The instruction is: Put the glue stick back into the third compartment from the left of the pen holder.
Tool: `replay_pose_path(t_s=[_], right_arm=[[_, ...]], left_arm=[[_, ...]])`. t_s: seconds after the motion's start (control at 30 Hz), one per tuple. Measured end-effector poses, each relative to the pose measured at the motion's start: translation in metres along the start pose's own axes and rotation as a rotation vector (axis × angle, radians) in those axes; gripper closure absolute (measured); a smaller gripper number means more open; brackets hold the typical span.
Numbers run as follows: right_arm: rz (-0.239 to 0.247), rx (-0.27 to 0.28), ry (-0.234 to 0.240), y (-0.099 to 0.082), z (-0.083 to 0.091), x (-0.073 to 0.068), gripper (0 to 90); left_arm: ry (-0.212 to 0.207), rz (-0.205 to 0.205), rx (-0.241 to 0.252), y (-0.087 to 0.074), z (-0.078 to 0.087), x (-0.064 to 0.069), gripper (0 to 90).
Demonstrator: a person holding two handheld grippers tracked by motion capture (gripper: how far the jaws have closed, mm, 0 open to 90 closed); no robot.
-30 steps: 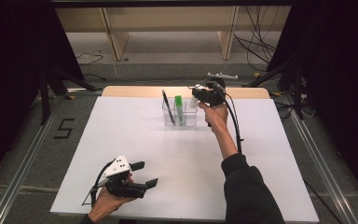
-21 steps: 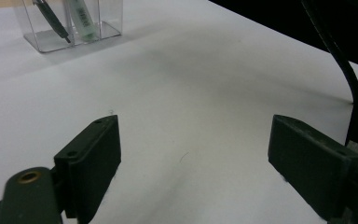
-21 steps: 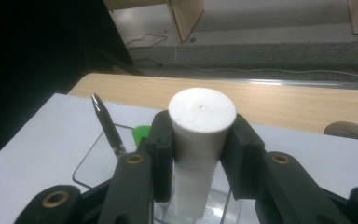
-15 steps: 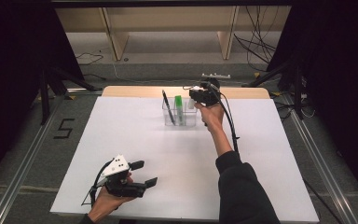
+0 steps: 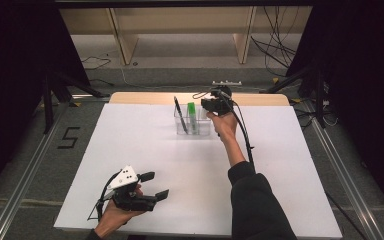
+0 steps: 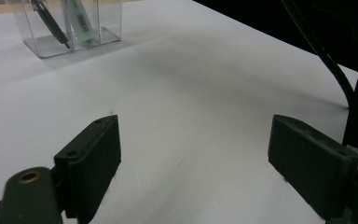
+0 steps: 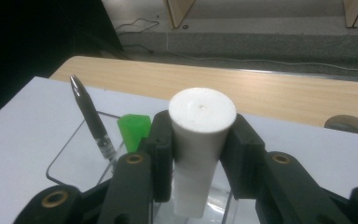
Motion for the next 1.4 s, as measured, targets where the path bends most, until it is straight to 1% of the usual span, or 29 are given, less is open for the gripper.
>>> replay_pose_path(t_s=[0.1,0.2,0.27,0.43,0.53,0.6,0.67,0.7,0.83,1.07,1.27,1.4], right_arm=[[0.005,-0.016,0.003,-0.002,-0.002,0.0,65.6],[0.006,-0.005,0.016,-0.001,-0.001,-0.001,49.6],[-0.002,0.009,0.024,0.002,0.002,-0.001,41.7],[-0.018,0.024,0.05,0.004,0.013,0.002,34.9],[-0.008,0.034,0.064,0.004,0.022,0.003,33.2],[-0.001,0.042,0.065,0.005,0.028,0.004,32.9],[-0.008,0.056,0.084,0.005,0.034,0.003,32.7],[-0.002,0.062,0.09,0.005,0.037,0.003,32.4],[0.022,0.068,0.114,0.004,0.047,-0.002,31.4],[0.046,0.089,0.153,0.0,0.06,-0.012,29.0],[0.075,0.103,0.187,-0.007,0.075,-0.021,27.5],[0.085,0.111,0.199,-0.015,0.085,-0.022,26.9]], left_arm=[[-0.003,-0.001,0.0,0.0,0.0,0.0,16.7],[-0.003,0.004,0.003,0.0,0.0,0.0,16.7],[-0.002,0.002,0.001,0.0,0.0,0.0,16.7],[-0.003,0.01,0.004,0.0,0.001,0.0,16.7],[-0.003,0.011,0.006,0.001,0.001,-0.001,16.7],[-0.004,0.014,0.008,0.001,0.001,-0.001,16.7],[-0.006,0.018,0.008,0.001,0.001,-0.001,16.7],[-0.006,0.018,0.008,0.001,0.001,-0.001,16.7],[-0.007,0.019,0.009,0.001,0.001,-0.002,16.6],[-0.01,0.033,0.014,0.002,0.002,-0.002,16.6],[-0.009,0.038,0.018,0.002,0.002,-0.003,16.4],[-0.009,0.033,0.01,0.001,0.001,-0.003,16.4]])
Point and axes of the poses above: each handheld gripper's, and its own axes: z roughly backward along the jaws, y roughly out of its top, x roughly to its right, the point moved 6 cm from there along -z, roughly forward along the jaws, and after that the axes turned 10 degrees about z, right-handed, at the moved point
